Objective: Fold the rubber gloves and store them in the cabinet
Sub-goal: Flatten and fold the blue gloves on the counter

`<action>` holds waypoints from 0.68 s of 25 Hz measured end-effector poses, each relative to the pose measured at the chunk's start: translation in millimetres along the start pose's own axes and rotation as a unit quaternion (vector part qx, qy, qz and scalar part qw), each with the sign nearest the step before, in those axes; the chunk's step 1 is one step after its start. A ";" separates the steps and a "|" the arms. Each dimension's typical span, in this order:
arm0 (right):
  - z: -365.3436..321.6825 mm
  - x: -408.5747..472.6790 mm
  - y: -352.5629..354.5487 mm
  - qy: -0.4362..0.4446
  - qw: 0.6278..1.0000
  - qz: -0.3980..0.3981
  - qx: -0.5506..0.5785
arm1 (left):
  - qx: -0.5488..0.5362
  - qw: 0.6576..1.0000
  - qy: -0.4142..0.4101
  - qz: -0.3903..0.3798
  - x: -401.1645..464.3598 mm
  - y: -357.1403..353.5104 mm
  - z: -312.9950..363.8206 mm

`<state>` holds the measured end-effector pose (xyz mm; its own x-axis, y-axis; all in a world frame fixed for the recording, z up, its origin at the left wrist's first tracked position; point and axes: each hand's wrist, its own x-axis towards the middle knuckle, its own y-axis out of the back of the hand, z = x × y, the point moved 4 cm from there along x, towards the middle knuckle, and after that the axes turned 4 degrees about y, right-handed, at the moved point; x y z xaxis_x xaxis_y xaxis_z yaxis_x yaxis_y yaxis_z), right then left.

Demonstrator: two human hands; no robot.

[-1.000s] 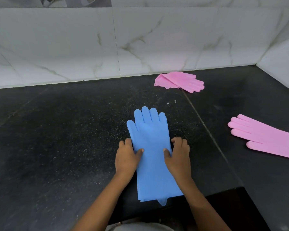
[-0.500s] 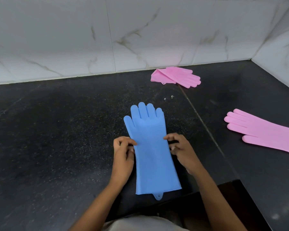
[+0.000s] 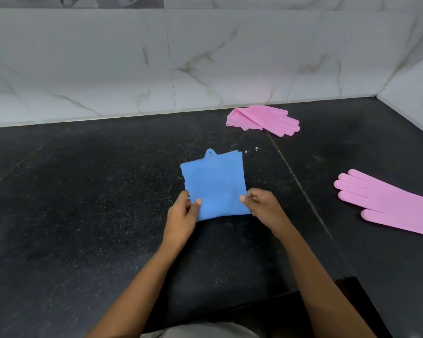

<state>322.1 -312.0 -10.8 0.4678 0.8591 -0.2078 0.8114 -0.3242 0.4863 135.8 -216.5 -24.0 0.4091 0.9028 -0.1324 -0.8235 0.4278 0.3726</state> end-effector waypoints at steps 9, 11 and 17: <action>3.2 12.1 -13.9 -0.080 0.982 0.168 -0.032 | -0.025 0.980 0.194 0.039 16.4 -9.0 10.7; -0.8 18.3 -15.6 -0.140 0.978 0.143 0.061 | -0.146 0.957 0.252 0.009 19.4 -11.1 14.2; -19.2 17.4 -41.4 -0.173 0.969 0.064 0.165 | -0.248 0.942 0.223 -0.040 17.6 3.7 13.1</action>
<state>289.9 -276.0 -18.3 0.6146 0.6382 -0.4636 0.7805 -0.5770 0.2404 145.1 -199.6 -13.0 0.3629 0.7477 -0.5561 -0.9246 0.3634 -0.1147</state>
